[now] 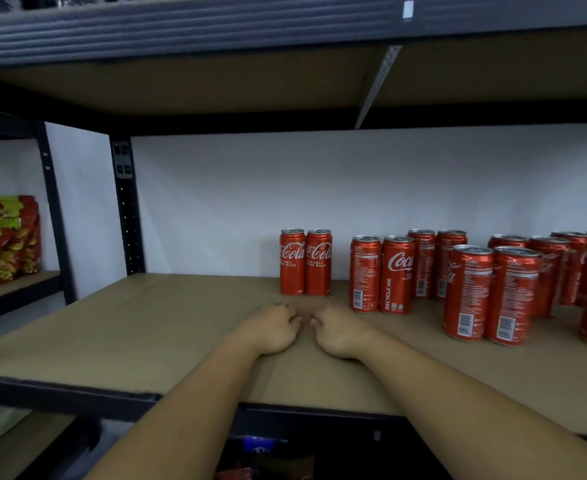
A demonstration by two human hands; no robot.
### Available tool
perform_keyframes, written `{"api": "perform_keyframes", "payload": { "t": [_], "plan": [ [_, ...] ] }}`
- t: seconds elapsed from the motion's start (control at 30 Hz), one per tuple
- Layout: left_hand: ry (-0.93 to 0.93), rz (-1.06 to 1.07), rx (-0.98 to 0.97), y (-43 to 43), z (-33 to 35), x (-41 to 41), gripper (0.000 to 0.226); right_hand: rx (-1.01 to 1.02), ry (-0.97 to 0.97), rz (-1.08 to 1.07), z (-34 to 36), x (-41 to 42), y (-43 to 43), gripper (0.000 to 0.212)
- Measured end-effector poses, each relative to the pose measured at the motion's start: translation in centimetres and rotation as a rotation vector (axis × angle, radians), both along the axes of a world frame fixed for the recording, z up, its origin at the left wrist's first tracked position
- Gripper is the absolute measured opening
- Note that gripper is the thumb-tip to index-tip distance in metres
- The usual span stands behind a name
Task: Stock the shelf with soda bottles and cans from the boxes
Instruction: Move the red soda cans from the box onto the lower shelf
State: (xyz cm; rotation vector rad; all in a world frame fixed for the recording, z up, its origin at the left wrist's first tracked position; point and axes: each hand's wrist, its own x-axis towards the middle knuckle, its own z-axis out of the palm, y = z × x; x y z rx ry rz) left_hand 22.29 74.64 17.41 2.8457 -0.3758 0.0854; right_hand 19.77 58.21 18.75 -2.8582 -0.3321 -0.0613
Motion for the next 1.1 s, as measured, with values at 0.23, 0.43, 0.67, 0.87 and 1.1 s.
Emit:
{"api": "perform_keyframes", "payload": {
  "t": [0.23,0.43,0.67,0.87,1.1],
  "plan": [
    [0.001,-0.064,0.044,-0.3,0.0,-10.3,0.046,-0.058,0.014,0.142,0.2,-10.5,-2.8,0.049],
    [-0.087,-0.098,0.063,-1.2,-0.5,-19.7,0.048,-0.069,0.003,0.204,-0.7,-19.1,-4.8,0.054],
    [-0.064,-0.107,-0.018,-2.0,-3.9,-27.4,0.061,0.006,0.048,0.217,-3.4,-26.9,-5.9,0.061],
    [0.127,-0.103,-0.046,-1.9,-12.2,-32.4,0.058,0.136,0.202,0.166,-10.9,-33.0,-5.2,0.056],
    [0.435,-0.103,-0.052,-2.1,-21.5,-34.1,0.037,0.313,0.557,-0.01,-23.6,-36.1,-3.5,0.038]
  ]
}}
